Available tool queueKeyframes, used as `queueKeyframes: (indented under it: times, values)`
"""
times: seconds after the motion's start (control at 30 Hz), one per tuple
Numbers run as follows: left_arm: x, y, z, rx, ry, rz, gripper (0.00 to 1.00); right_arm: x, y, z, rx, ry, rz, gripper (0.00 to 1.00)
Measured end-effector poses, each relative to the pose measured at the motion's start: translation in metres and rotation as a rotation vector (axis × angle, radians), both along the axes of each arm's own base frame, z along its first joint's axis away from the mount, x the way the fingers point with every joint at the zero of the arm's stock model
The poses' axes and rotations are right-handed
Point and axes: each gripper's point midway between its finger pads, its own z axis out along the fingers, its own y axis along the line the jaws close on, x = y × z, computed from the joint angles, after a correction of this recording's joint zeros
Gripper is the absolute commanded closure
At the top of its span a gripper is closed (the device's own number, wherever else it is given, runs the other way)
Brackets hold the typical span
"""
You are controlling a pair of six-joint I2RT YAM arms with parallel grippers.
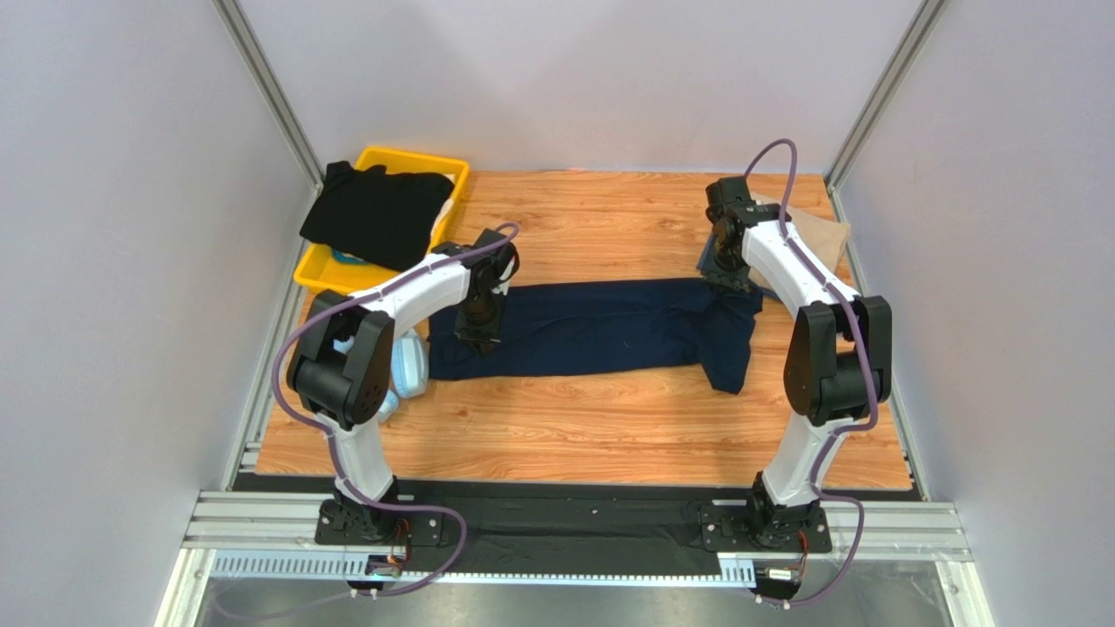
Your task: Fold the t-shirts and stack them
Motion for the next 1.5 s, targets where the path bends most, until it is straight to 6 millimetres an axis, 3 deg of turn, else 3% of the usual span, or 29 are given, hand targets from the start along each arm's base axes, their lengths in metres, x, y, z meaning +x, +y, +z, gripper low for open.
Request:
queueKeyframes:
  times: [0.37,0.57,0.87,1.07,1.3,1.5]
  values:
    - [-0.002,0.003,-0.015,0.031,0.039,0.005,0.75,-0.001,-0.01,0.066,-0.031,-0.173,-0.002,0.62]
    - [-0.002,0.005,-0.016,0.044,0.038,0.007,0.75,-0.009,-0.006,0.079,-0.007,-0.209,0.013,0.62]
    - [-0.005,0.013,-0.027,0.093,0.064,0.015,0.75,-0.051,0.002,0.031,0.005,-0.082,0.058,0.62]
    - [-0.004,0.014,-0.027,0.105,0.059,0.017,0.75,-0.048,0.008,0.005,0.0,-0.018,0.071,0.62]
    - [-0.009,0.011,-0.028,0.125,0.063,0.012,0.75,-0.048,0.011,-0.045,-0.017,0.113,0.078,0.62]
    - [-0.018,0.004,-0.029,0.133,0.076,-0.017,0.76,-0.042,0.014,-0.062,-0.016,0.163,0.083,0.64]
